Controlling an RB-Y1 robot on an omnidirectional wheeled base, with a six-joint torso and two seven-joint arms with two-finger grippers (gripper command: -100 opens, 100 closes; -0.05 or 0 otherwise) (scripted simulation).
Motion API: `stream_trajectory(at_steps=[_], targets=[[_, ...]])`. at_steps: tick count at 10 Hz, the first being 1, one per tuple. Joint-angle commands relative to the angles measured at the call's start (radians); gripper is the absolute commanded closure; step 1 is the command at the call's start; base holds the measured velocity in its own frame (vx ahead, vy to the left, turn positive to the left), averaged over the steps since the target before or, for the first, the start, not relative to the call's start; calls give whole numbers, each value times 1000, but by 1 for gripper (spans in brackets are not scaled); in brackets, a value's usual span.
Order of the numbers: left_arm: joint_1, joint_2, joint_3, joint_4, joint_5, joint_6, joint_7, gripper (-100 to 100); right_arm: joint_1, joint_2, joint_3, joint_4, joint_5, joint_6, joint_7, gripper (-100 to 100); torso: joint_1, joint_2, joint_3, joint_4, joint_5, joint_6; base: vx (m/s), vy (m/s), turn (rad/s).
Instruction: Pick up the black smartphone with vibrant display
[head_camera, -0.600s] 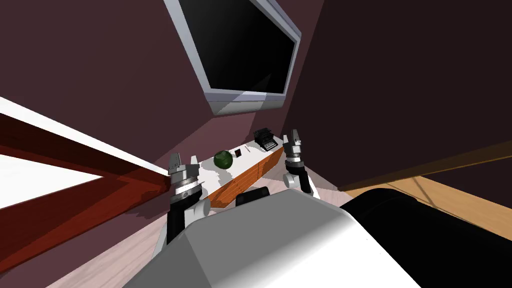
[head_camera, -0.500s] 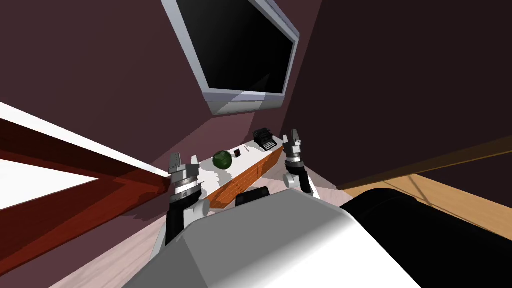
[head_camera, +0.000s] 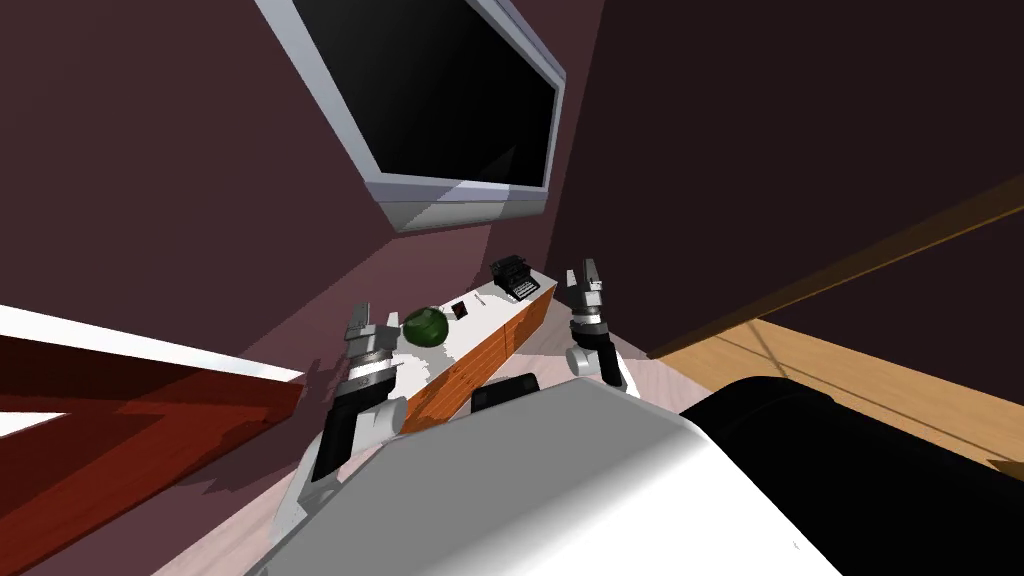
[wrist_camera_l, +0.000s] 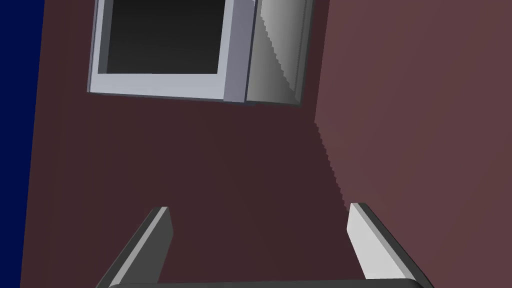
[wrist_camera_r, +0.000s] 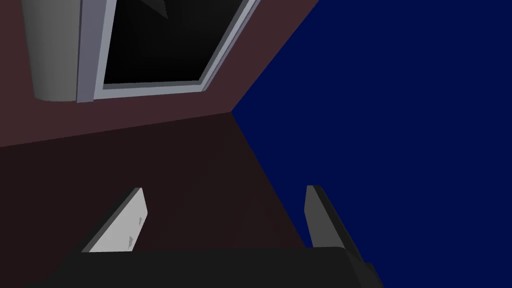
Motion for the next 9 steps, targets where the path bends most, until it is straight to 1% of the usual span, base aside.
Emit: stream_trajectory(at_steps=[1, 2, 3, 4, 5, 6, 7, 8, 9], targets=[[-24, 50, 22, 32, 29, 50, 31, -100, 0, 0, 0, 0, 0, 0, 0, 0, 0, 0, 0, 0, 0, 0, -32, -108, -419], [-24, 51, 22, 32, 29, 65, 31, -100, 0, 0, 0, 0, 0, 0, 0, 0, -2, 0, 0, 0, 0, 0, -5, -68, -129], [-41, 84, 38, 57, 49, 102, 51, -100, 0, 0, 0, 0, 0, 0, 0, 0, 0, -1, -1, 0, 0, -1, 4, -53, -188], [-60, 116, 55, 83, 71, 134, 71, -100, 0, 0, 0, 0, 0, 0, 0, 0, 1, -2, -1, 0, 0, 0, -3, -79, -411], [-60, 116, 55, 84, 71, 155, 71, -100, 0, 0, 0, 0, 0, 0, 0, 0, 0, -2, -1, 0, 0, 0, 4, -59, -175], [-79, 149, 73, 114, 95, 188, 91, -100, 0, 0, 0, 0, 0, 0, 0, 0, 1, -2, -1, 0, 0, -1, 4, -61, -210], [-79, 149, 73, 114, 95, 205, 91, -100, 0, 0, 0, 0, 0, 0, 0, 0, 1, -2, -1, 0, 0, 0, 2, -43, -161], [-99, 183, 92, 148, 119, 240, 111, -100, 0, 0, 0, 0, 0, 0, 0, 0, 2, -2, -1, 0, 0, -1, 6, -50, -347], [-99, 183, 92, 148, 119, 258, 111, -100, 0, 0, 0, 0, 0, 0, 0, 0, 2, -2, -1, 0, 0, 0, 3, -40, -124]])
